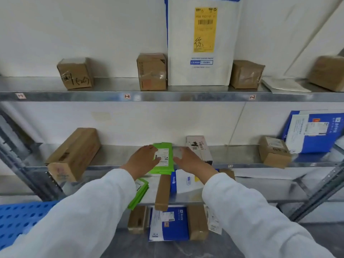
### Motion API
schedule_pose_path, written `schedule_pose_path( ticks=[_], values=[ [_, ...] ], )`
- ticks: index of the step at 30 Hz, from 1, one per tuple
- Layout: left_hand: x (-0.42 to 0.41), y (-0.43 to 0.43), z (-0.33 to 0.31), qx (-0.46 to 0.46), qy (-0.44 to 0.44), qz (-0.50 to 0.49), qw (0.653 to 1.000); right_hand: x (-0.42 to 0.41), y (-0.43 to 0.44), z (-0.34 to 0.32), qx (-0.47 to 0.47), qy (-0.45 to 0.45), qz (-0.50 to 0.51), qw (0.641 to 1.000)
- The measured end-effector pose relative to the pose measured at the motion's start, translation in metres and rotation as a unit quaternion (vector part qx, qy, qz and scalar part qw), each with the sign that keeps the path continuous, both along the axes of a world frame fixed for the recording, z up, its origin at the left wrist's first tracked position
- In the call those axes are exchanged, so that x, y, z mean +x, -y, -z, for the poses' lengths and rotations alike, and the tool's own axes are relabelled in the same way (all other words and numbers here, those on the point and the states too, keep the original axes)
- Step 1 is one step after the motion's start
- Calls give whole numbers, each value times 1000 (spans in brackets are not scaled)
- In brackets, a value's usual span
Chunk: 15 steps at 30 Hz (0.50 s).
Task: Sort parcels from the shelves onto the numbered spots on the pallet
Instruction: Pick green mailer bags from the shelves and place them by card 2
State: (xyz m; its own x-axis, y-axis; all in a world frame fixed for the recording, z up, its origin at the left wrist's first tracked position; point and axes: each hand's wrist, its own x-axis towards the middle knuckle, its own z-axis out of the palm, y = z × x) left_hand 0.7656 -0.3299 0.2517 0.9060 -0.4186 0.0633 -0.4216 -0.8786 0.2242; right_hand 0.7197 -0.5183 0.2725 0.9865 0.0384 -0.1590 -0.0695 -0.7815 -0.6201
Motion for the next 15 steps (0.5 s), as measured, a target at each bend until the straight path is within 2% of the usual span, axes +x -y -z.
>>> schedule_pose_path(
  ticks=[6, 15],
  values=[
    [77, -3, 22, 1, -34, -10, 999, 72, -8, 13, -39, -35, -3, 999],
    [162, -8, 73, 11, -79, -24, 997, 173, -28, 70, -82, -91, -1, 992]
  ],
)
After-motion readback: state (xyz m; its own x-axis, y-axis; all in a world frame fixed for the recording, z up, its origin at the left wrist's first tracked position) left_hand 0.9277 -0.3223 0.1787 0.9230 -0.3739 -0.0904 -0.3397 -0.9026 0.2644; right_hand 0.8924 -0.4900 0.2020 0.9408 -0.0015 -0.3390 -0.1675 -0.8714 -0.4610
